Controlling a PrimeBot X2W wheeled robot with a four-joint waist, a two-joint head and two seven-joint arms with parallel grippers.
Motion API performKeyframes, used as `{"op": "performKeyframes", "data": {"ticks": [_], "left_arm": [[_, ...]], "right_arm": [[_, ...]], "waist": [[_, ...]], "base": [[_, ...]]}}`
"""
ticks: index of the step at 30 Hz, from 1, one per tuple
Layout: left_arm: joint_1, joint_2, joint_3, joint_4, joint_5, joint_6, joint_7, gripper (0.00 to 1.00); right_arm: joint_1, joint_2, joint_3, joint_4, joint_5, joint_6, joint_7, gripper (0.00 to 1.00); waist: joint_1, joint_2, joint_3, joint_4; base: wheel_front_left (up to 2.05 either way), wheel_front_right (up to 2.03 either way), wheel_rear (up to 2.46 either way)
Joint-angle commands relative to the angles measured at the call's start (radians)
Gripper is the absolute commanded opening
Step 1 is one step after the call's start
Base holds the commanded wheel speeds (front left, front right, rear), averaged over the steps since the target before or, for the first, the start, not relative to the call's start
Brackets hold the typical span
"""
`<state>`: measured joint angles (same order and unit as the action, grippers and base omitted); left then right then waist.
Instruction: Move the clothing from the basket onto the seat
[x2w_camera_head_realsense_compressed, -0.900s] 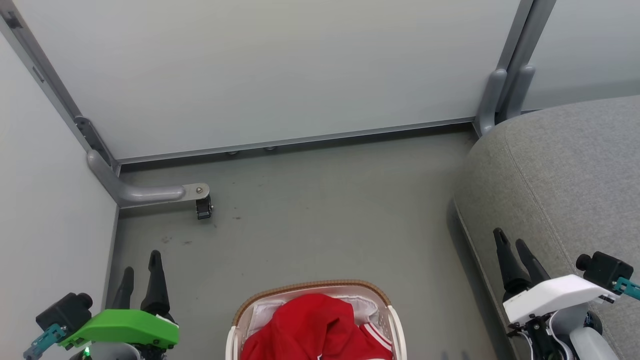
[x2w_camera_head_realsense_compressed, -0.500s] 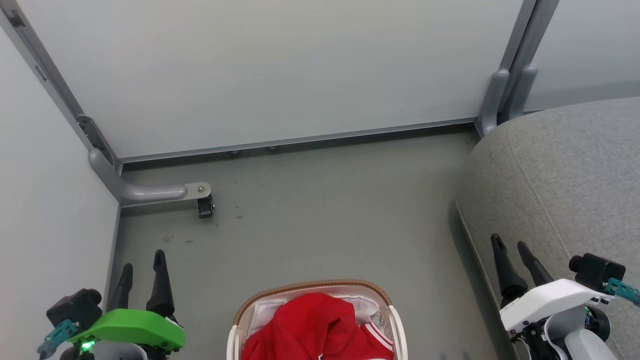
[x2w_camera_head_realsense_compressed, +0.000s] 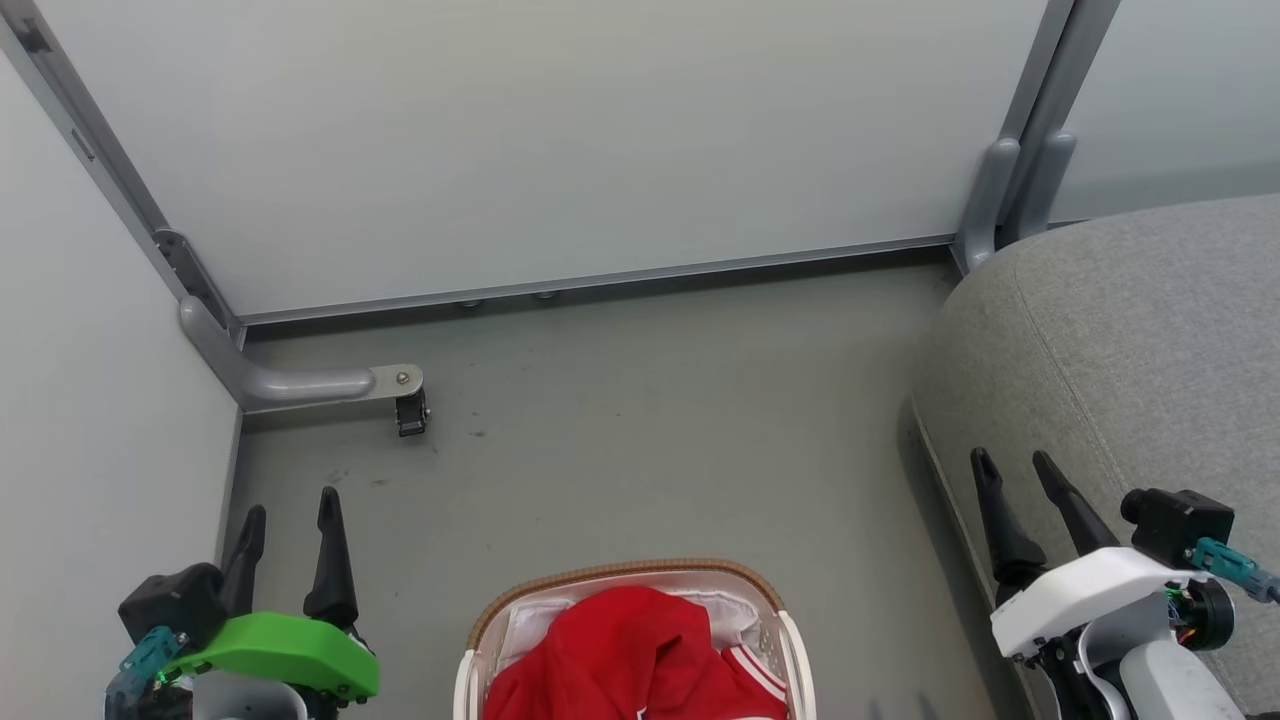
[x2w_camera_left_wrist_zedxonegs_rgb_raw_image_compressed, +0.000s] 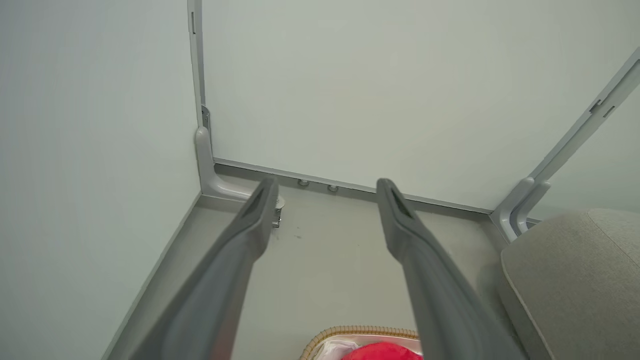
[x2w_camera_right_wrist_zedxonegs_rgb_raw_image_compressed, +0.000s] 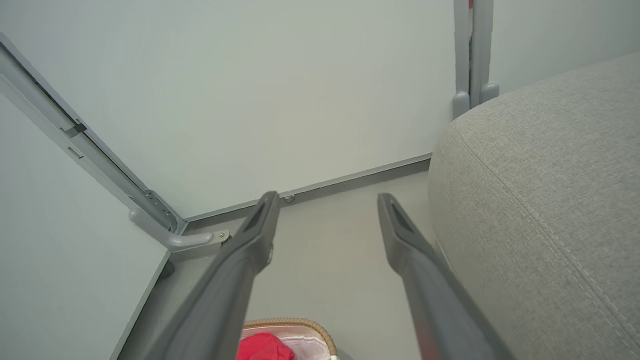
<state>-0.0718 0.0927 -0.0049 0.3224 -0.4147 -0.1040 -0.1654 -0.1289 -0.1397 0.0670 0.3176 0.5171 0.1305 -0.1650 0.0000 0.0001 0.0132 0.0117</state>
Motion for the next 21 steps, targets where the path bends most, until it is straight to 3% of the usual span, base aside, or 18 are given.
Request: {"op": "performKeyframes", "data": {"ticks": [1, 21], "left_arm": [[-0.011, 0.011, -0.005, -0.010, 0.034, 0.007, -0.010, 1.00], [-0.004, 0.012, -0.016, -0.024, 0.204, 0.006, -0.054, 1.00]], "right_arm": [[-0.015, -0.008, 0.002, -0.010, -0.029, 0.000, -0.011, 1.00], [-0.022, 0.002, 0.015, -0.035, -0.219, 0.000, -0.055, 1.00]], "waist": [[0.0000, -0.0001, -0.001, 0.000], [0.0000, -0.0001, -0.004, 0.009]], "base": [[0.00, 0.00, 0.00], [0.00, 0.00, 0.00]]}}
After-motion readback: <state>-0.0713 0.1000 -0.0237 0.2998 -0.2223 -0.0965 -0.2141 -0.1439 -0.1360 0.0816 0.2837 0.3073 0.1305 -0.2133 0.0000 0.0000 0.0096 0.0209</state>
